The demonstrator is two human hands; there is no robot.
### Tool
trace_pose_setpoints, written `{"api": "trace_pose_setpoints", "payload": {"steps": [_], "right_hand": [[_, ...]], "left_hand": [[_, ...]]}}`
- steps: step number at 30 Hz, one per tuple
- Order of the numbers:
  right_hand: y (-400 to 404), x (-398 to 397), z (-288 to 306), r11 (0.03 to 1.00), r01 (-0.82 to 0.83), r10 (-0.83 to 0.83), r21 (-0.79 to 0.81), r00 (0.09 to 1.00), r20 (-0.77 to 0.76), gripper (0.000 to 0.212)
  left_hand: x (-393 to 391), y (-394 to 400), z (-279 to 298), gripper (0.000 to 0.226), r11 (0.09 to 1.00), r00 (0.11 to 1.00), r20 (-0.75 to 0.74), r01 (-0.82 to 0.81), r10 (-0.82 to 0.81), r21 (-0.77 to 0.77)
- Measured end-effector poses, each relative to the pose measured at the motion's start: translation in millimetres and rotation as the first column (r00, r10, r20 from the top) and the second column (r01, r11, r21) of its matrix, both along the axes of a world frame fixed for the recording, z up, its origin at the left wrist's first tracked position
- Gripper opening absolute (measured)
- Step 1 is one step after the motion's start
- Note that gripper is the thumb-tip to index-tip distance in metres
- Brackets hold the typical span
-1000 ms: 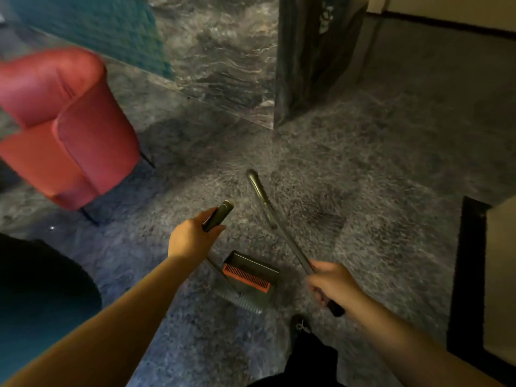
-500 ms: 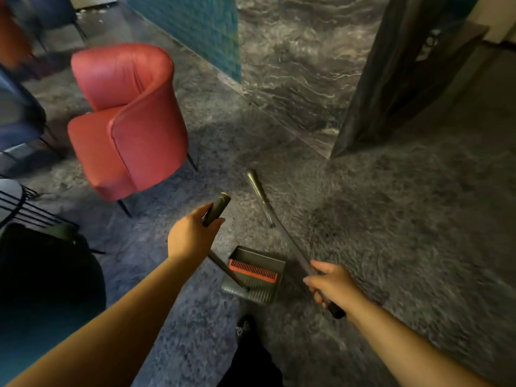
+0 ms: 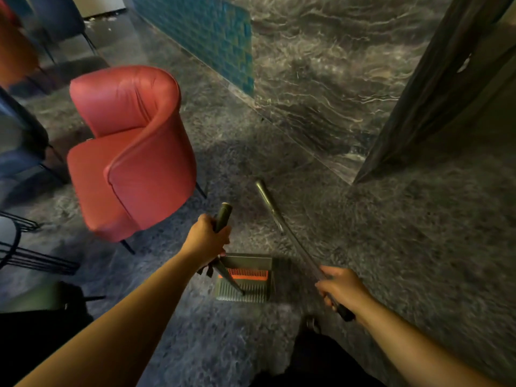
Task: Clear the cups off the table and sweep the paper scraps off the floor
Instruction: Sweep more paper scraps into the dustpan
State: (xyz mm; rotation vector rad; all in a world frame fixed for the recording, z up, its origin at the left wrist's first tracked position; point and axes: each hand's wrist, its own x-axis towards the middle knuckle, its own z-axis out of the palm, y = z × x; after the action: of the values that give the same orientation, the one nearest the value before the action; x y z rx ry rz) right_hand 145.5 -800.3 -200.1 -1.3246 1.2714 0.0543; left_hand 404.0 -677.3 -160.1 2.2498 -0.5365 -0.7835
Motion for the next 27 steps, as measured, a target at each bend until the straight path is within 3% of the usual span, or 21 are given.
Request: {"api": "trace_pose_setpoints", "payload": {"steps": [4, 14, 22, 27], "right_hand": [[-75, 50, -11, 0.999, -0.04, 0.04, -0.022, 0.999, 0.001, 0.037], [-274, 184, -13, 0.988, -0.153, 0.153, 0.003, 0.988, -0.021, 0.06], [-372, 324, -3, 0.976, -0.216, 0.216, 0.01, 0.976, -0.001, 0.061], [-421, 423, -6, 0.968, -0.251, 0.251, -0.015, 0.968, 0.004, 0.061]], "left_hand": [[49, -53, -6, 0.022, 0.999, 0.996, 0.073, -0.045, 0.044, 0.009], [167, -202, -6, 0.026, 0.977, 0.966, 0.152, -0.212, 0.209, 0.004], [263, -286, -3, 0.033, 0.949, 0.929, 0.192, -0.312, 0.316, -0.053], [352, -340, -11, 0.035, 0.954, 0.939, 0.171, -0.285, 0.298, -0.093]]}}
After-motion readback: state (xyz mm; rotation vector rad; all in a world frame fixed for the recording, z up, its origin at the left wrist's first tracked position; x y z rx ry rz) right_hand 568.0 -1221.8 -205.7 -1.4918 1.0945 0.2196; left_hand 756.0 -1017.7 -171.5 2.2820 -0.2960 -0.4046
